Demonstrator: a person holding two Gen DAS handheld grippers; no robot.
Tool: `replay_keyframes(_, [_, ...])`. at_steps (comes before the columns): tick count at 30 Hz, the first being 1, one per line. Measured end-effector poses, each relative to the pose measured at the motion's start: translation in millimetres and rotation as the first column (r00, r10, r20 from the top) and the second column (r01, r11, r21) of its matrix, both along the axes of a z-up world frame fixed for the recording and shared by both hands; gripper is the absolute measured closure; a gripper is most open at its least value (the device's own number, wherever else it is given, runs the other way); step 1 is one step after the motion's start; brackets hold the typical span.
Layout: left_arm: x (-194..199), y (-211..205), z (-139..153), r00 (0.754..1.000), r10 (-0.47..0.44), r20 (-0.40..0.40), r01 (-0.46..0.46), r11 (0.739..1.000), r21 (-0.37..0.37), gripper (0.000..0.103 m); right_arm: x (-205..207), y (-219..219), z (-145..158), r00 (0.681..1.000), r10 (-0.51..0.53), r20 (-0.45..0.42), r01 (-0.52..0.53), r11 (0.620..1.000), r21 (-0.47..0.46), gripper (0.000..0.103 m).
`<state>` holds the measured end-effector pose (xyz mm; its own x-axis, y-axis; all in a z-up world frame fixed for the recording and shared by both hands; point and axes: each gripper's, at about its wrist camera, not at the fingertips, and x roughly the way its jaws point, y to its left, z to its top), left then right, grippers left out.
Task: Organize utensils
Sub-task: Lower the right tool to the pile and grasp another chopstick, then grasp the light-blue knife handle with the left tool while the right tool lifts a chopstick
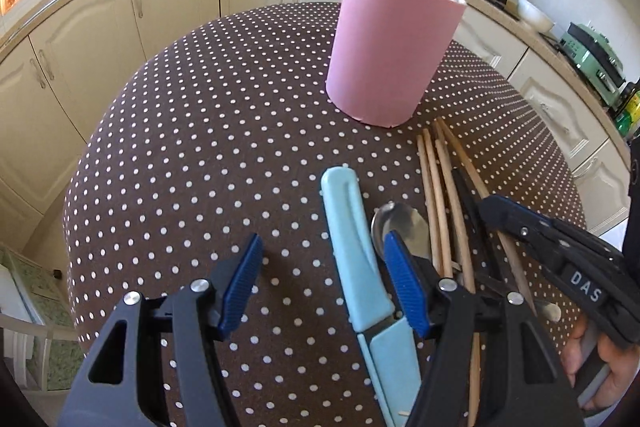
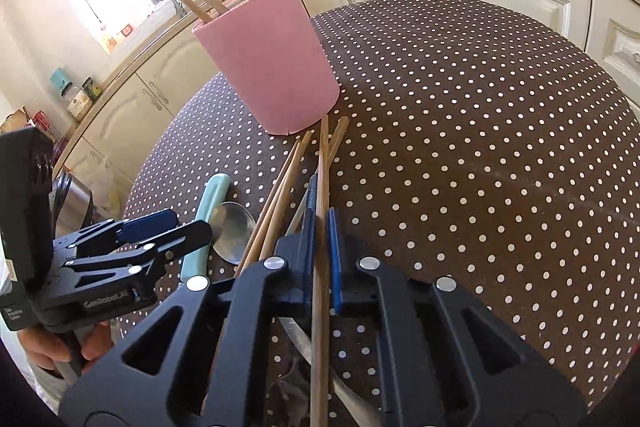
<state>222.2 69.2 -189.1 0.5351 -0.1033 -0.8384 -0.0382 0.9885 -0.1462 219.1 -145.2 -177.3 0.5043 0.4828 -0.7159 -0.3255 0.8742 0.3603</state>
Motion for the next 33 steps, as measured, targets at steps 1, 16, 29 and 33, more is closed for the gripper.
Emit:
replay_keyframes(1, [1.3,-3.2,0.6,1.0,-0.001,-0.004,0.001,1.0,0.012,0.041,3.6,0.0,2.0,1.0,-0.001,0.0,0.001,1.0,0.0,0.095])
replay_keyframes(16, [-3.3,-8.8,3.7,0.997,-0.056,-0.053,0.06,0.995,0.074,0.058,24.4,-0.9,8.6,0.998,0.025,-0.049,-0.03,0.994,-0.107,0.095])
replay_keyframes(29, [-22.2,-20.7,-0.1,0.99,-0.113,-0.089,0.125,0.981,0.147,0.046,44.2,7.6,7.1,0.996,0.057,-0.072,-0.07,0.979,-0.189,0.095])
replay_keyframes(33, [-7.4,-22.4,1.5,0.989,-0.105,-0.1,0.12,0.982,0.148,0.046,44.9,12.2,8.6,0.994,0.074,-0.082,-0.09,0.972,-0.216,0.095])
